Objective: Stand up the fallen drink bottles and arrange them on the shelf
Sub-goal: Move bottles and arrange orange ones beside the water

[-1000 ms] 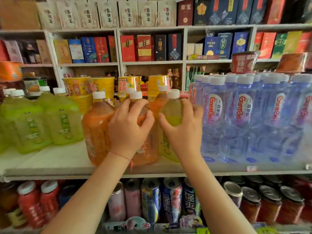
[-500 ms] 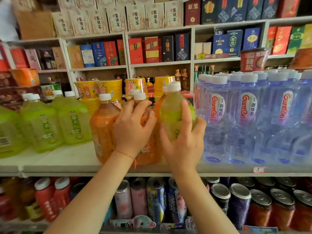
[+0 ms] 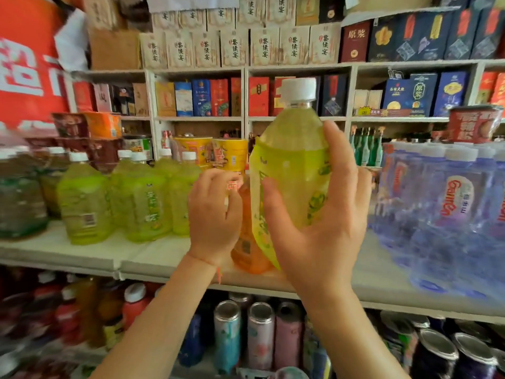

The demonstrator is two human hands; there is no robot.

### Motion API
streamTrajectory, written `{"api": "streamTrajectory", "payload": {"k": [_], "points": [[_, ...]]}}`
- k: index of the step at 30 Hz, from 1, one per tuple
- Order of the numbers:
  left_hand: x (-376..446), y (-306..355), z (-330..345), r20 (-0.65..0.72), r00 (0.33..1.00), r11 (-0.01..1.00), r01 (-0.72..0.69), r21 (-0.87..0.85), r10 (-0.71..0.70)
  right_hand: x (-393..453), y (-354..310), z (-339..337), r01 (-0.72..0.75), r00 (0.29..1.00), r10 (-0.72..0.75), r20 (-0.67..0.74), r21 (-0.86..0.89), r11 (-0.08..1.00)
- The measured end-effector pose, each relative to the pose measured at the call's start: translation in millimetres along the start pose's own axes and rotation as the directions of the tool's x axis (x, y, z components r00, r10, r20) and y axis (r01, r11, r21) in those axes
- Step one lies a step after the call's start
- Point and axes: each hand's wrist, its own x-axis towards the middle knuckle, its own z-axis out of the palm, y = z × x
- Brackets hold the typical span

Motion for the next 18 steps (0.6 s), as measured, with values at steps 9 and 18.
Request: {"api": "streamTrajectory", "payload": {"k": [9, 18], "points": [[2.5, -139.3, -58.5, 0.139, 0.988, 0.938, 0.012, 0.347, -0.064, -45.7, -28.2, 141.4, -0.086, 0.988, 0.083, 0.128, 0.017, 0.996], [9.7, -190.0, -81.1, 0.227, 0.967, 0.987, 0.086, 0.137, -0.116, -92.6, -10.2, 228.6, -0.284, 0.937, 0.274, 0.219, 0.015, 0.959]]}}
